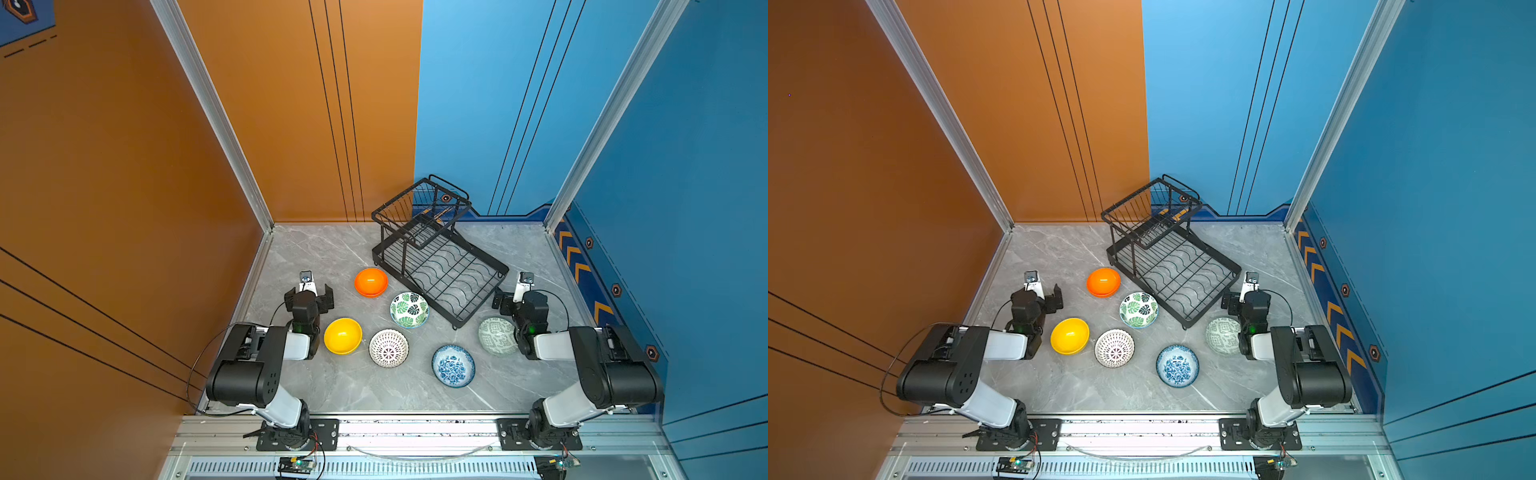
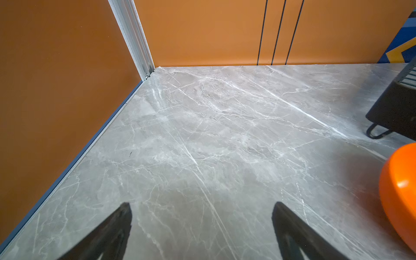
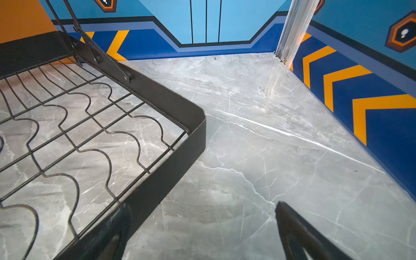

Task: Load bowls into a dish rack
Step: Pick up the bowl from the middle-right of the table.

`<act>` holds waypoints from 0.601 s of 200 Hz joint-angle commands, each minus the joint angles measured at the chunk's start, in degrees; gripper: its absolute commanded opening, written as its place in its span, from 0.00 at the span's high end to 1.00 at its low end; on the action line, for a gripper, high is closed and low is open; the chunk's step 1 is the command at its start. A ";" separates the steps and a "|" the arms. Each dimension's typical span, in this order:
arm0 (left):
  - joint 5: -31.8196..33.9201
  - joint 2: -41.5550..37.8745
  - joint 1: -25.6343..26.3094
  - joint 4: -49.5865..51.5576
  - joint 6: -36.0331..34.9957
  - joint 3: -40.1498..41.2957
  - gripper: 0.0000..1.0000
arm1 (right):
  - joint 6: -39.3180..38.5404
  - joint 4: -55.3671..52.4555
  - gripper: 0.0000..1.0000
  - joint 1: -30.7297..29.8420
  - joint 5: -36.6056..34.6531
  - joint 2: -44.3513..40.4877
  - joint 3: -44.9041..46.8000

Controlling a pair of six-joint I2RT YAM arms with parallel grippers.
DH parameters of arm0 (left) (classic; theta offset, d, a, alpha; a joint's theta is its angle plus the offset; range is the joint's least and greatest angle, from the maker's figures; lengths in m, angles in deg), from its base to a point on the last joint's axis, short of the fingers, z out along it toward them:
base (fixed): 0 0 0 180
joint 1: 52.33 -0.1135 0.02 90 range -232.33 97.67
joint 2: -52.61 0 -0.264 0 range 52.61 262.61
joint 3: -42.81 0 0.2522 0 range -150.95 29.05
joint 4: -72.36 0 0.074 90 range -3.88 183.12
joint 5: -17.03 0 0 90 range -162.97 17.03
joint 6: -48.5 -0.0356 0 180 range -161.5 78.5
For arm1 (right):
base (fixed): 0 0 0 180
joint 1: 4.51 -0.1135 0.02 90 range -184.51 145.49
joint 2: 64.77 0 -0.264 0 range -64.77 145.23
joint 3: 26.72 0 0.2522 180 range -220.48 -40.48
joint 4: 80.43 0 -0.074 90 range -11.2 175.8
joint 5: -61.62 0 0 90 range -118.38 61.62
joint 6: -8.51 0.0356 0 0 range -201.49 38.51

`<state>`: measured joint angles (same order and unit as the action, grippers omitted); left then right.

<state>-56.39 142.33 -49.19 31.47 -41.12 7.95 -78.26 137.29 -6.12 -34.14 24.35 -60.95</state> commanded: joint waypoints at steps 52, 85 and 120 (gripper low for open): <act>-0.82 0.33 0.14 -0.89 -0.43 0.20 0.02 | -0.37 0.83 0.00 -0.11 -0.36 -0.42 -0.88; -1.75 0.01 -0.93 -1.07 0.69 0.76 0.02 | 0.10 0.61 0.00 0.20 -0.29 -0.44 -0.98; -1.40 0.05 -0.94 -1.07 0.78 0.68 0.02 | 0.09 0.55 0.00 0.20 -0.32 -0.44 -1.02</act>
<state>-56.80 142.33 -49.80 31.47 -41.03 7.95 -78.26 137.31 -6.32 -34.58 24.35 -60.95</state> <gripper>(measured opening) 0.979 0.999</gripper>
